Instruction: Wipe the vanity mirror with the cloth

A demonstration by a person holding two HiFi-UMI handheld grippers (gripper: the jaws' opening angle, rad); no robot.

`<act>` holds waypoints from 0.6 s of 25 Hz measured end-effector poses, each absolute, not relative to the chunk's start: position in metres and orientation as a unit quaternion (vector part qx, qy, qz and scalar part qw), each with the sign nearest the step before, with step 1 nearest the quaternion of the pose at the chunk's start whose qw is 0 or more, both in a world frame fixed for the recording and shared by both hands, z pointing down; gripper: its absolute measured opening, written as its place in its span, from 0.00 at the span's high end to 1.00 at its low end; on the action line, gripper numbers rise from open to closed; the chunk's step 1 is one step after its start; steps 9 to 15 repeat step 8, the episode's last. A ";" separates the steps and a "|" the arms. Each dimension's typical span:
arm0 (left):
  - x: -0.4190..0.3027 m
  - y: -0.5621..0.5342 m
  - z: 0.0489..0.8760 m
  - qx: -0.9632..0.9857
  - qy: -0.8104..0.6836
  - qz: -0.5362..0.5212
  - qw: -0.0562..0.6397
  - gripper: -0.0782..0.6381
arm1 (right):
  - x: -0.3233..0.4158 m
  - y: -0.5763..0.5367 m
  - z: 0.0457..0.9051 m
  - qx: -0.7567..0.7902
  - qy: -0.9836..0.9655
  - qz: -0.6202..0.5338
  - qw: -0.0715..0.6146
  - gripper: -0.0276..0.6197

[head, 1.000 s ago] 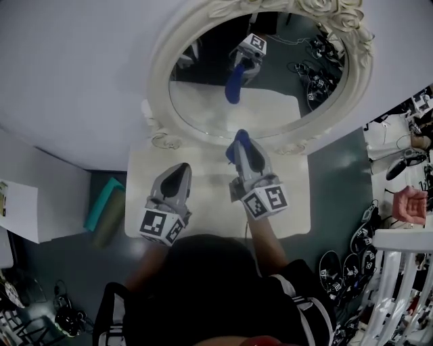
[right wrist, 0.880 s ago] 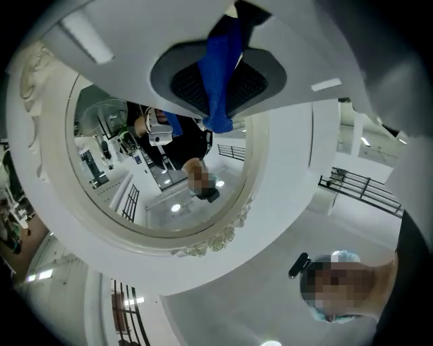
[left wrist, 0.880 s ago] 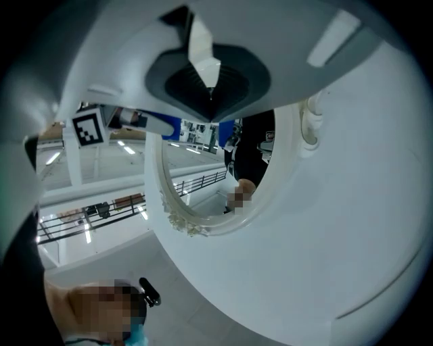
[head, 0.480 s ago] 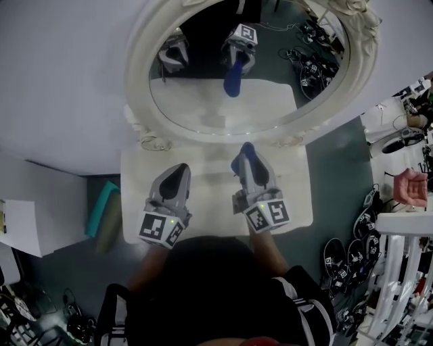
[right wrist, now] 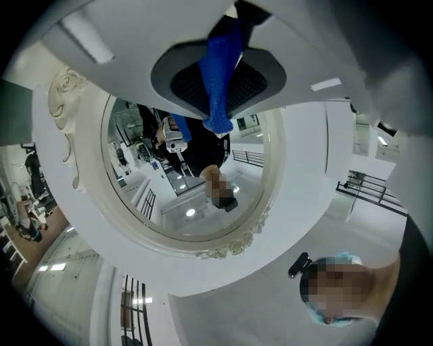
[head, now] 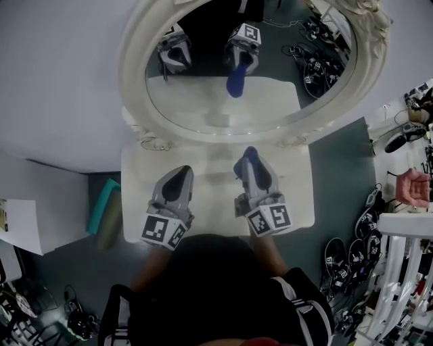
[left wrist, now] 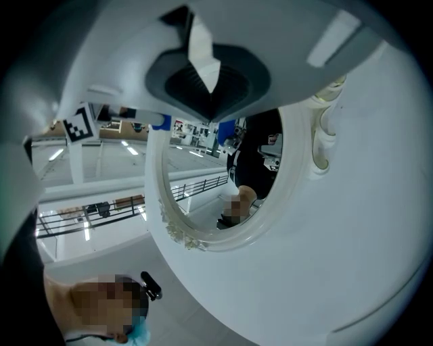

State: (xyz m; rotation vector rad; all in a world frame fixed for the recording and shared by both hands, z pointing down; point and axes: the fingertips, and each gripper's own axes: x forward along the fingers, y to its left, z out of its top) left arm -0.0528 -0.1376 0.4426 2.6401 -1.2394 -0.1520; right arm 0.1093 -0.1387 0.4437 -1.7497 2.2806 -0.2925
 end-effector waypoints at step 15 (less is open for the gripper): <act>-0.052 -0.142 0.447 0.896 -0.426 -0.052 0.112 0.88 | 0.111 -0.143 0.450 -0.600 0.783 -0.104 0.127 0.87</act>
